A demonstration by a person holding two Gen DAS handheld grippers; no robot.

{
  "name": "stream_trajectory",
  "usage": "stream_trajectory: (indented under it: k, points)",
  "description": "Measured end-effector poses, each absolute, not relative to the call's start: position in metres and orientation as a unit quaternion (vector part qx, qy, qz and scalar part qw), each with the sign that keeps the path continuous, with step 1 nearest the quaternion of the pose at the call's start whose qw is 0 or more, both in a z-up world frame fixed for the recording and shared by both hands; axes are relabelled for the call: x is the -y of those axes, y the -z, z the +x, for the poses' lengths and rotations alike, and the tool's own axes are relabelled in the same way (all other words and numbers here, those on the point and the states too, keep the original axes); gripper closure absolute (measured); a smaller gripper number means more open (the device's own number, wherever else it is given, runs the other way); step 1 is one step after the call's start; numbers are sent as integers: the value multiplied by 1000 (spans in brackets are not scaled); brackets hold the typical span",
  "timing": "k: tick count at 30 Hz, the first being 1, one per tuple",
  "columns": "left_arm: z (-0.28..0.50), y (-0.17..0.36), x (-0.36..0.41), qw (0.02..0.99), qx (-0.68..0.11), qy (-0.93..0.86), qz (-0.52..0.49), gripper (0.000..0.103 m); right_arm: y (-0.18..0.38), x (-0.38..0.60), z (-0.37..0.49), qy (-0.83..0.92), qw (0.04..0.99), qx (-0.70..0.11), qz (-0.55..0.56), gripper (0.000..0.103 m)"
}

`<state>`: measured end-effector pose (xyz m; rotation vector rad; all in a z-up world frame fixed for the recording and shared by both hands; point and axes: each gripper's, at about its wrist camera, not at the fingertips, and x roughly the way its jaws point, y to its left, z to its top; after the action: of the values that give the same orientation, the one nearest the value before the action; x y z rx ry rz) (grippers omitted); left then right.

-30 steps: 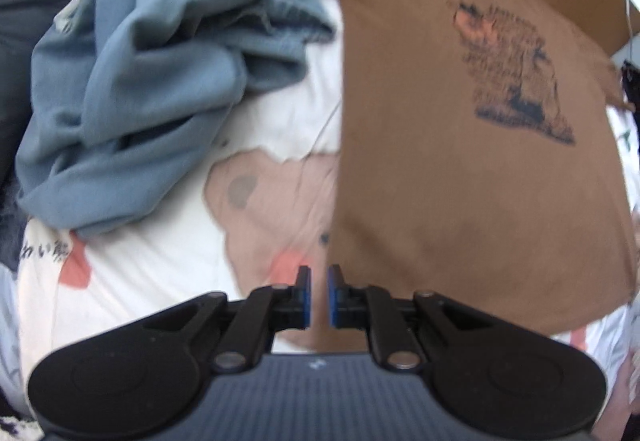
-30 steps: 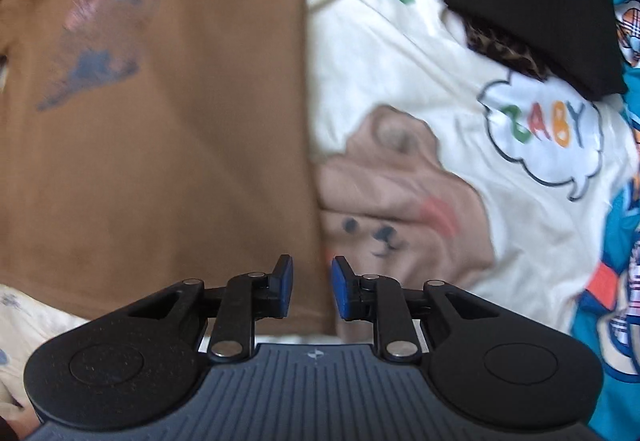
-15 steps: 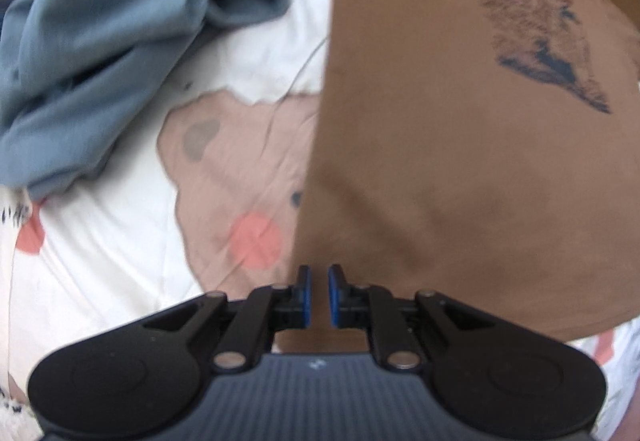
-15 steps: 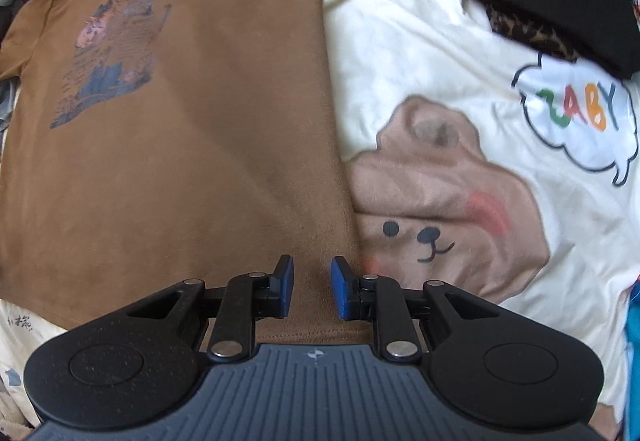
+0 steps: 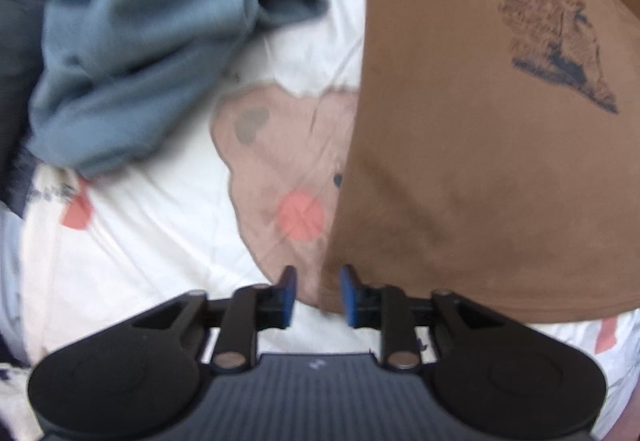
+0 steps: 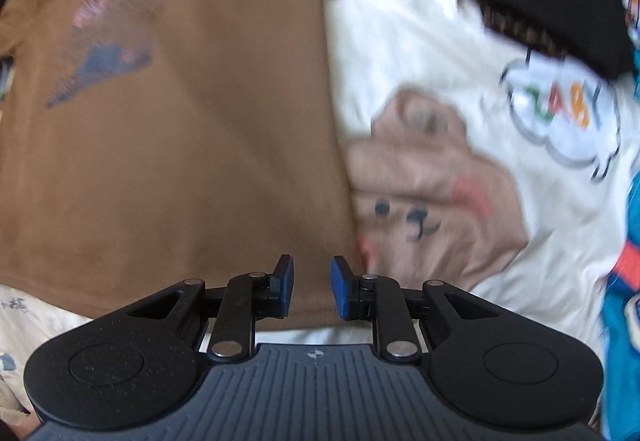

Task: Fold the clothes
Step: 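Open both tools and release the shirt hem, then lift both tools back from the flat brown shirt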

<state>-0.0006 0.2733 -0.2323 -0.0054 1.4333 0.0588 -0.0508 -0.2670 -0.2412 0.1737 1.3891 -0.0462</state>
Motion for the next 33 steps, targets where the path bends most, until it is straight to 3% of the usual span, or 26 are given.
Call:
stream_trajectory:
  k: [1,2,3,4,5,6,7,10,16,25,33]
  points:
    - [0,220,-272,758,-652,-29,3,45,230,268,-49,21,770,-632,83,74]
    - [2,206,-271,762,-647,-30,9,44,217,271,-47,18,775,-625,92,71]
    - [4,191,-269,767,-640,-27,13,44,204,275,-44,11,778,-619,106,62]
    - [6,175,-268,773,-634,-23,18,40,191,278,-40,-1,779,-616,119,52]
    - [8,158,-266,778,-627,-19,22,34,178,280,-36,-11,781,-611,128,48]
    - [11,142,-266,784,-620,-16,25,20,163,282,-34,-21,786,-605,127,44]
    - [13,126,-265,790,-612,-14,28,14,149,283,-32,-30,790,-599,126,39]
    - [20,84,-266,807,-590,-14,36,13,109,287,-29,-42,805,-579,120,24]
    - [14,5,-277,823,-564,-44,46,9,54,304,-35,-46,818,-551,158,8]
    - [-12,-80,-296,841,-527,-105,63,1,-8,297,-41,-9,874,-456,167,2]
    - [-7,-94,-301,855,-504,-110,54,1,-25,272,-28,-9,886,-436,157,1]
